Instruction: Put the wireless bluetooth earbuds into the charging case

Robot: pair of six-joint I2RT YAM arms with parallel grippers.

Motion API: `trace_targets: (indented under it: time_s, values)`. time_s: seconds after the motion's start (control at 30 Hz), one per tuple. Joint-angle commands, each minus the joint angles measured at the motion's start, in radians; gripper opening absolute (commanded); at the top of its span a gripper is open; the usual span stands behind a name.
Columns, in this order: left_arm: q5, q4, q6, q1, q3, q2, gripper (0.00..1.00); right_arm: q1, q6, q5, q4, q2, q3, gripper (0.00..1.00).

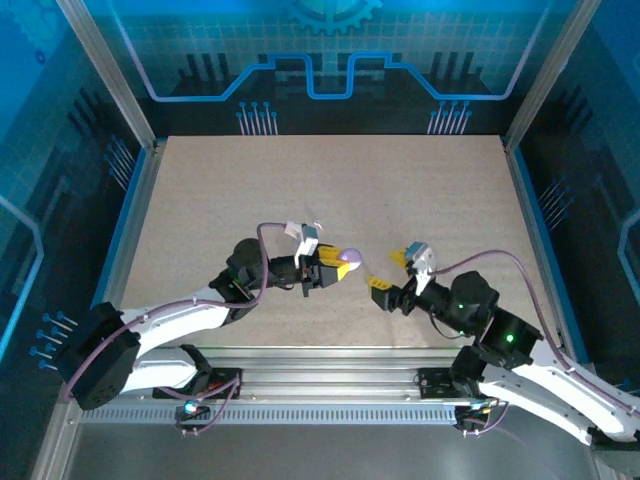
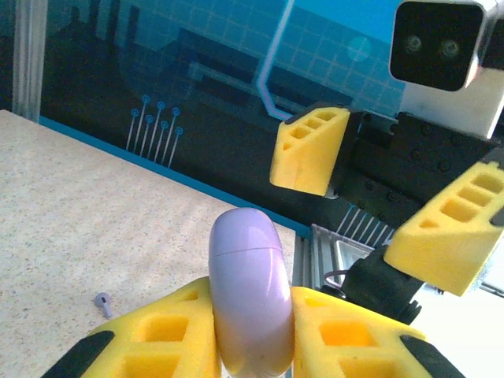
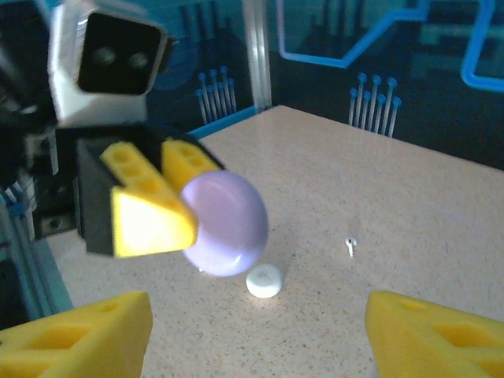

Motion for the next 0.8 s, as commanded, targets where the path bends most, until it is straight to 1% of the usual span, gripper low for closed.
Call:
trace_targets:
  time_s: [0.0,0.07,0.2,0.3,0.43,0.57,0.63,0.77]
  values:
    - [0.072,0.053,0.027,-0.002,0.028,-0.011,0.25,-0.059,-0.269,-0.198,0.048,-0.046,-0.013,0.69]
    - [0.097,0.071,0.026,-0.001,0.029,-0.007,0.24,-0.124,-0.275,-0.293,0.025,-0.040,0.003,0.69]
    - [0.142,0.075,0.029,-0.002,0.037,-0.011,0.24,-0.280,-0.239,-0.564,-0.026,0.044,0.059,0.69]
    - [0.148,0.078,0.045,-0.002,0.034,-0.025,0.24,-0.346,-0.237,-0.706,-0.041,0.123,0.106,0.67]
    - [0.165,0.075,0.068,-0.002,0.034,-0.033,0.24,-0.384,-0.232,-0.826,-0.043,0.203,0.156,0.67]
    - [0.171,0.076,0.094,-0.002,0.026,-0.043,0.24,-0.386,-0.185,-0.922,-0.035,0.295,0.208,0.61]
    - [0.172,0.078,0.101,-0.002,0.022,-0.048,0.24,-0.386,-0.167,-0.954,-0.020,0.328,0.223,0.60]
    - [0.179,0.084,0.110,-0.001,0.020,-0.056,0.24,-0.386,-0.180,-1.004,-0.035,0.374,0.257,0.59]
